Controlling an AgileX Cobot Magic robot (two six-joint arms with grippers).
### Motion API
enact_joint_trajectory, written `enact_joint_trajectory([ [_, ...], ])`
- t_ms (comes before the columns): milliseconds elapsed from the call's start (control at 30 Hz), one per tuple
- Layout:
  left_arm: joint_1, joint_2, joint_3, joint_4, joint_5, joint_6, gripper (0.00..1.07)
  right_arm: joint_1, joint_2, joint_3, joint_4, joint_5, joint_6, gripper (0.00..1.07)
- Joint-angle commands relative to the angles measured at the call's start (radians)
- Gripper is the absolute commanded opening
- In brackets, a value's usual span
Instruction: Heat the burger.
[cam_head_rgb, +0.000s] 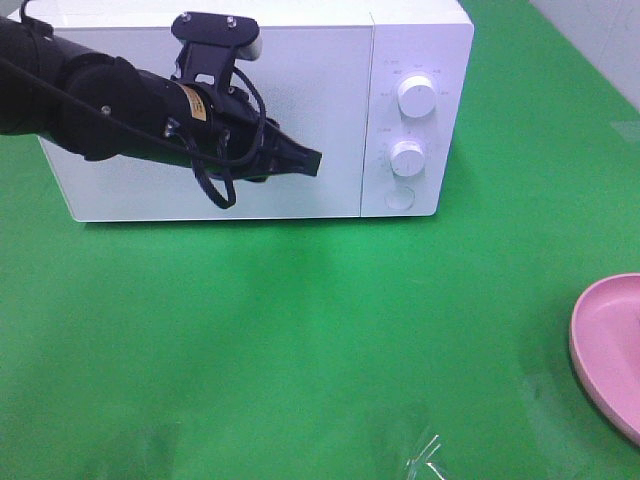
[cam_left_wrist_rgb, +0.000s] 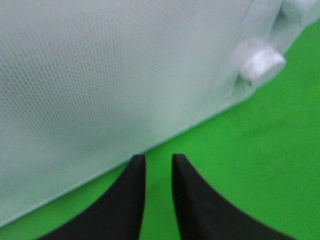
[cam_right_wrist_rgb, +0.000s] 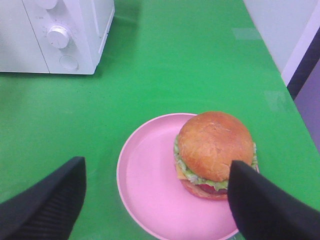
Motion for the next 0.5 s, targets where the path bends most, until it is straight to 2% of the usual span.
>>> enact_joint_trajectory([
  [33,-0.026,-0.035,-0.002,-0.015,0.159,-0.008,0.58,-0.007,-0.026,0.006,0.0,-0.011,-0.013,0.75],
  [67,-0.047,-0.051,-0.002,-0.022,0.26,-0.014,0.84,-0.007,-0.026,0.006,0.0,-0.011,-0.013,0.75],
  [100,-0.047,-0.051,-0.002,-0.022,0.26,-0.014,0.84,-0.007,-0.026,0.006,0.0,-0.011,-0.013,0.75],
  [133,-0.066,-0.066,-0.002,-0.034,0.358,-0.017,1.02,-0.007,-0.026,0.006,0.0,-0.011,-0.013,0.75],
  [267,-0.079,-0.082,-0.002,-0.056,0.478,-0.019,1.0,-0.007,-0.026,0.006,0.0,-0.011,-0.013,0.75],
  [400,-0.082,-0.114,-0.004,-0.072,0.715,-0.019,0.99,-0.007,-0.026,0.006,0.0,-0.011,-0.013,0.75],
  [500,-0.082,-0.129,-0.004,-0.07,0.806,-0.017,0.99,-0.007,-0.026,0.006,0.0,-0.011,-0.013,0.75],
])
